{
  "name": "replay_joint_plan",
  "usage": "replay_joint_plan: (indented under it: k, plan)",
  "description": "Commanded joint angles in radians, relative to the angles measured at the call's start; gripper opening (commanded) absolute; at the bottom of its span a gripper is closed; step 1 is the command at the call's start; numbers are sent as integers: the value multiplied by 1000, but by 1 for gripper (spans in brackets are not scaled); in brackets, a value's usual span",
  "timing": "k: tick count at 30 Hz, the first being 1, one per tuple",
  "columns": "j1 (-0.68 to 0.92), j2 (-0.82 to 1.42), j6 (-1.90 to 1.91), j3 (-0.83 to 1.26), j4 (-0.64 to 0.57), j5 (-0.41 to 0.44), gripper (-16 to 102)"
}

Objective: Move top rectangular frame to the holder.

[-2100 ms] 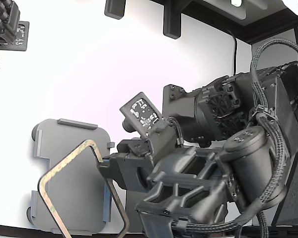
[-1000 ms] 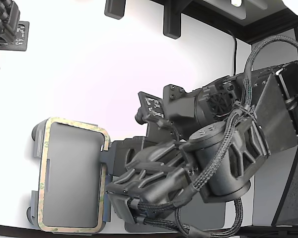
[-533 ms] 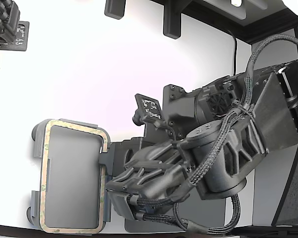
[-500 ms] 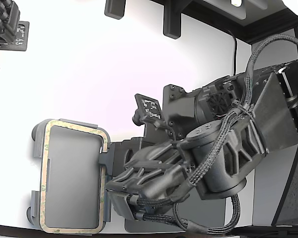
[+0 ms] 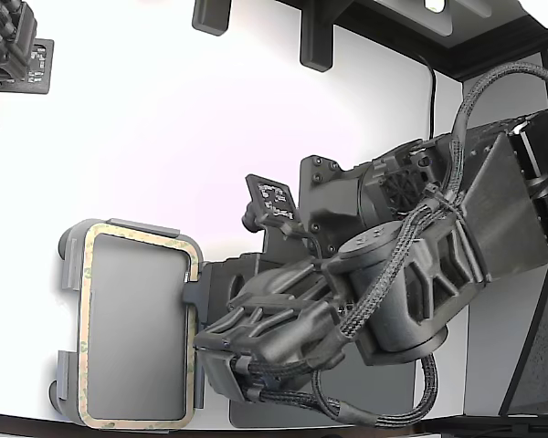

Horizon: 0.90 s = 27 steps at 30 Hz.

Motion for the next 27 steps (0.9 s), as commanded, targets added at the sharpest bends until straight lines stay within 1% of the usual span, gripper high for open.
replay_joint_plan:
  k: [1,14,20,27]
  plan:
    - [-12,35,0,-11,-5,-6,-13]
    - [-18,51,12,-9,18,15,-13]
    - [-20,44,17,6,-15,2,-13]
    - [-18,51,14,17,-17,2,-13]
